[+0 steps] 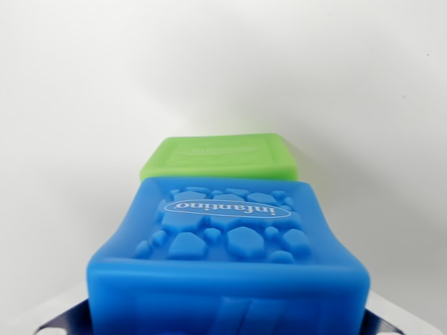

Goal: Stack cube

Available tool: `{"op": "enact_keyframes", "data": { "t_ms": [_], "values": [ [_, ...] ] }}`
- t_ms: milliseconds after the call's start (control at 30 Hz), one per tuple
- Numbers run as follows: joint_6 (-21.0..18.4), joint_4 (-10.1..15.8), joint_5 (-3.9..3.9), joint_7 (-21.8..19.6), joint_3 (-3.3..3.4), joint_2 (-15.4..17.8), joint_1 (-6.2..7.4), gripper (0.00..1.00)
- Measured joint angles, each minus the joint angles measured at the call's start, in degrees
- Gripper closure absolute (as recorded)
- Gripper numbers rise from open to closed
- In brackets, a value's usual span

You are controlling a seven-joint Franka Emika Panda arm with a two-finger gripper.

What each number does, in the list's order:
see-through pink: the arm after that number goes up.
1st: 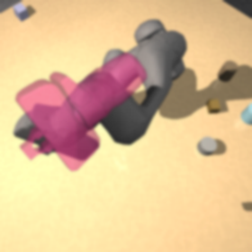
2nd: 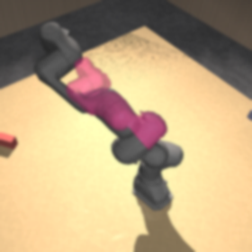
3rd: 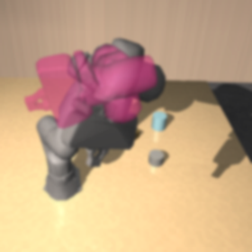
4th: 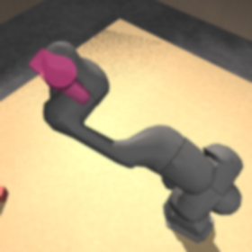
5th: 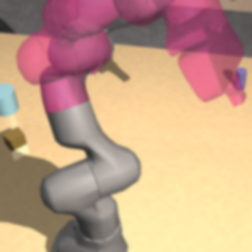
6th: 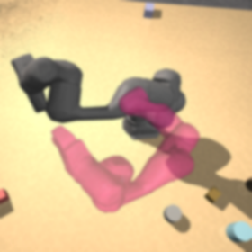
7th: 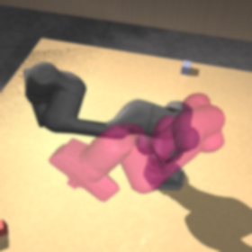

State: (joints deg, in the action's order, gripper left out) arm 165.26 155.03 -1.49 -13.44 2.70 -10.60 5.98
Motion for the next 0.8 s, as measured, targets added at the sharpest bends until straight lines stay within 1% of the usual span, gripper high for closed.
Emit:
{"op": "enact_keyframes", "data": {
  "t_ms": [67,100,800],
  "values": [
    [0.1,0.0,-0.04,0.0,-0.01,-0.1,0.0,1.0],
    [0.1,0.0,-0.05,0.0,-0.01,-0.1,0.0,0.0],
    [0.1,0.0,-0.07,0.1,-0.02,-0.1,0.0,0.0]
  ]
}}
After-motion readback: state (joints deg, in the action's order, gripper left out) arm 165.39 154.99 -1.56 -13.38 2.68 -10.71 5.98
